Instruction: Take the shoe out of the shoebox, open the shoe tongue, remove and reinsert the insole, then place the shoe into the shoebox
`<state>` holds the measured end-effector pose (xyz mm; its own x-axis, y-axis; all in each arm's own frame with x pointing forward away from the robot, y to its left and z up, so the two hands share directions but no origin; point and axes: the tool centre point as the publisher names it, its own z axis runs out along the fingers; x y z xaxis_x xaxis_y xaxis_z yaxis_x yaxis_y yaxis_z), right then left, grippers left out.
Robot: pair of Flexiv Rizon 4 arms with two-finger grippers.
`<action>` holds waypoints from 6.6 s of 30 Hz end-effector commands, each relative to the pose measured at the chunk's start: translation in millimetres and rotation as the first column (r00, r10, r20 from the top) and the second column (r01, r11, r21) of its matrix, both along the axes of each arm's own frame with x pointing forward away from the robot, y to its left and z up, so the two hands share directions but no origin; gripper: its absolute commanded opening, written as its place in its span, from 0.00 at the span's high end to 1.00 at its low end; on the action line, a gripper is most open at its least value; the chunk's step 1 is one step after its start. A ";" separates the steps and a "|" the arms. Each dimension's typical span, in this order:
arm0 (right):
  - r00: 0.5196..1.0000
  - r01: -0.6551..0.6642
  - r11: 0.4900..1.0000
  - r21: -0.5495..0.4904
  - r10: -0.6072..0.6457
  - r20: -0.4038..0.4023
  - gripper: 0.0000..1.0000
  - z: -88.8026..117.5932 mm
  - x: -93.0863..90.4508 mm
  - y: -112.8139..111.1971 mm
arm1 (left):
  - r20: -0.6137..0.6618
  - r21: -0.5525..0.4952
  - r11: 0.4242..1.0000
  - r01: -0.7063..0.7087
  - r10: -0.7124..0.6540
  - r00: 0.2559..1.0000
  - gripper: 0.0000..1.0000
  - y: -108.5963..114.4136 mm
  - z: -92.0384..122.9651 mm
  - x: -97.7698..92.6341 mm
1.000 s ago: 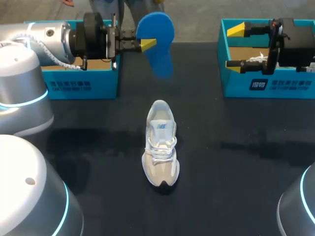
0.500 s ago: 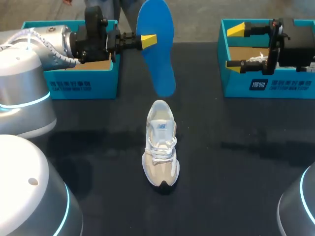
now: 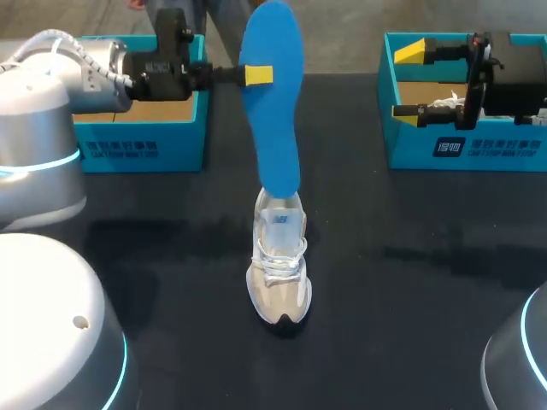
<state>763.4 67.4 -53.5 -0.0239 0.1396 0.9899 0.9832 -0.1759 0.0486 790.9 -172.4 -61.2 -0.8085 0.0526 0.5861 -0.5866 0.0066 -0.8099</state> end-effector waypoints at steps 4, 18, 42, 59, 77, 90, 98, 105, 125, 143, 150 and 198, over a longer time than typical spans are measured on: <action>1.000 0.002 1.000 -0.001 -0.002 -0.001 0.00 -0.3 0.7 2.2 | -0.457 -0.041 0.993 0.115 -0.121 0.881 1.00 0.2 0.8 8.5; 1.000 0.002 1.000 -0.001 -0.002 -0.001 0.00 -0.3 0.7 2.2 | -0.665 -0.093 0.995 0.031 -0.085 0.742 1.00 0.4 -1.1 10.6; 1.000 0.029 0.886 -0.462 -0.028 0.009 0.00 37.7 -2.1 41.9 | -0.674 -0.082 0.996 0.030 -0.077 0.735 1.00 -1.9 -1.0 11.2; 0.992 0.057 0.522 -0.851 -0.123 -0.009 0.00 60.6 2.0 90.6 | -0.674 -0.082 0.996 0.030 -0.077 0.735 1.00 -1.9 -1.0 11.2; 0.993 0.031 0.196 -0.980 -0.120 0.008 0.00 65.8 7.8 132.0 | -0.674 -0.082 0.996 0.030 -0.077 0.735 1.00 -1.9 -1.0 11.2; 0.996 0.020 0.030 -0.999 -0.088 0.018 0.00 67.0 7.6 154.7 | -0.674 -0.082 0.996 0.030 -0.077 0.735 1.00 -1.9 -1.0 11.2; 0.998 0.015 0.026 -1.000 -0.064 0.013 0.00 70.6 6.1 163.2 | -0.674 -0.082 0.996 0.030 -0.077 0.735 1.00 -1.9 -1.0 11.2; 0.998 0.015 0.034 -0.999 -0.060 0.012 0.00 71.3 4.8 165.1 | -0.674 -0.082 0.996 0.030 -0.077 0.735 1.00 -1.9 -1.0 11.2; 0.998 0.027 0.051 -0.998 -0.065 0.024 0.00 72.1 2.0 165.7 | -0.674 -0.082 0.996 0.030 -0.077 0.735 1.00 -1.9 -1.0 11.2; 0.999 -0.005 0.181 -0.983 -0.052 -0.015 0.00 73.6 2.1 147.1 | -0.674 -0.082 0.996 0.030 -0.077 0.735 1.00 -1.9 -1.0 11.2; 0.998 -0.010 0.316 -0.949 -0.050 -0.028 0.00 75.7 1.0 124.9 | -0.674 -0.082 0.996 0.030 -0.077 0.735 1.00 -1.9 -1.0 11.2; 0.980 -0.113 0.992 -0.050 0.120 0.158 0.00 34.6 5.4 23.4 | -0.674 -0.082 0.996 0.030 -0.077 0.735 1.00 -1.9 -1.0 11.2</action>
<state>762.8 91.6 -11.1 -0.0893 0.7629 0.6403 0.9734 -0.0693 0.2184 802.9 -174.4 -62.3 -0.1947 0.1406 0.9707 -0.9797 0.0202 -0.1994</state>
